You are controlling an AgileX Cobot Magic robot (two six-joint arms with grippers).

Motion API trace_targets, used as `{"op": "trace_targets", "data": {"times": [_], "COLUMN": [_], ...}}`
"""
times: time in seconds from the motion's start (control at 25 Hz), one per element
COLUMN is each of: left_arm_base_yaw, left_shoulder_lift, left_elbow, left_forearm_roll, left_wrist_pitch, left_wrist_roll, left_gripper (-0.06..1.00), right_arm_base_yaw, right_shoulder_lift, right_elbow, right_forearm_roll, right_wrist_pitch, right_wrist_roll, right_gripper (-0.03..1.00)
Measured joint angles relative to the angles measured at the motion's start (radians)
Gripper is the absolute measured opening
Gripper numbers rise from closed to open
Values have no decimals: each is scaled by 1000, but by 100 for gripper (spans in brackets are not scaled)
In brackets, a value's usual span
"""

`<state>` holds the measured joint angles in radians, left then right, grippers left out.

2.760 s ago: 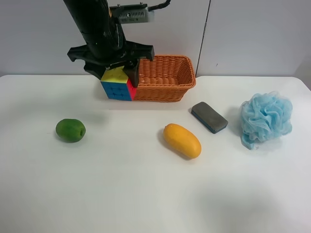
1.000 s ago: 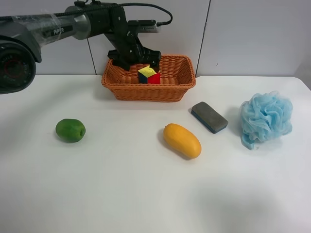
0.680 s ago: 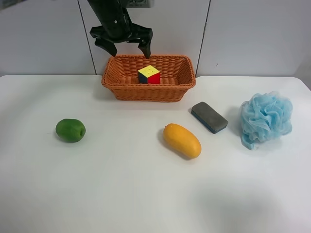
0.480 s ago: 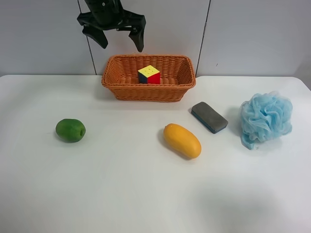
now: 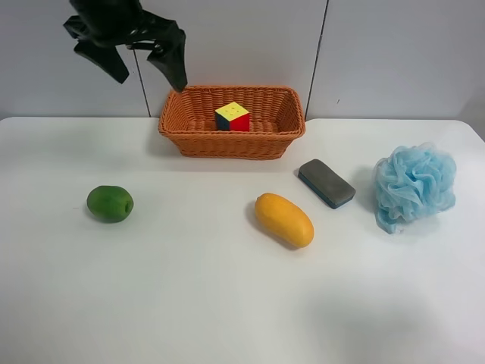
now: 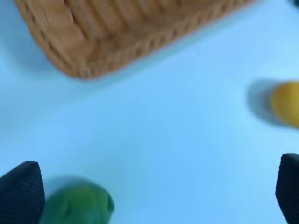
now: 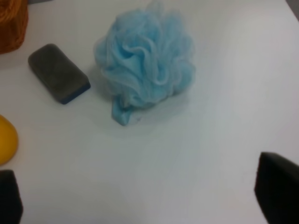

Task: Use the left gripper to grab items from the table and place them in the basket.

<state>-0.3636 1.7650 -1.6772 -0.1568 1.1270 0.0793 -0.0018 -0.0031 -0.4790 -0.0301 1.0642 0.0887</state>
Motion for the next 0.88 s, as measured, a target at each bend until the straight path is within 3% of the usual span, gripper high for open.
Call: {"op": "trace_targets", "data": {"times": [0.16, 0.32, 0.56, 0.88], "left_arm_base_yaw": [50, 73, 81, 91], "left_shoulder_lift": [-237, -492, -871, -1281], "left_elbow": [315, 562, 807, 996], "left_forearm_roll": [-74, -89, -41, 37], "left_wrist_pitch": [-138, -211, -181, -132], "left_wrist_roll": [36, 51, 55, 59], "left_gripper": [99, 99, 99, 99], "right_arm_base_yaw": [0, 0, 0, 0], "right_shoulder_lift": [0, 0, 0, 0], "right_elbow": [0, 0, 0, 0], "right_forearm_roll": [0, 0, 0, 0], "right_wrist_pitch": [0, 0, 0, 0], "right_wrist_roll": [0, 0, 0, 0], "right_gripper": [99, 99, 99, 99]}}
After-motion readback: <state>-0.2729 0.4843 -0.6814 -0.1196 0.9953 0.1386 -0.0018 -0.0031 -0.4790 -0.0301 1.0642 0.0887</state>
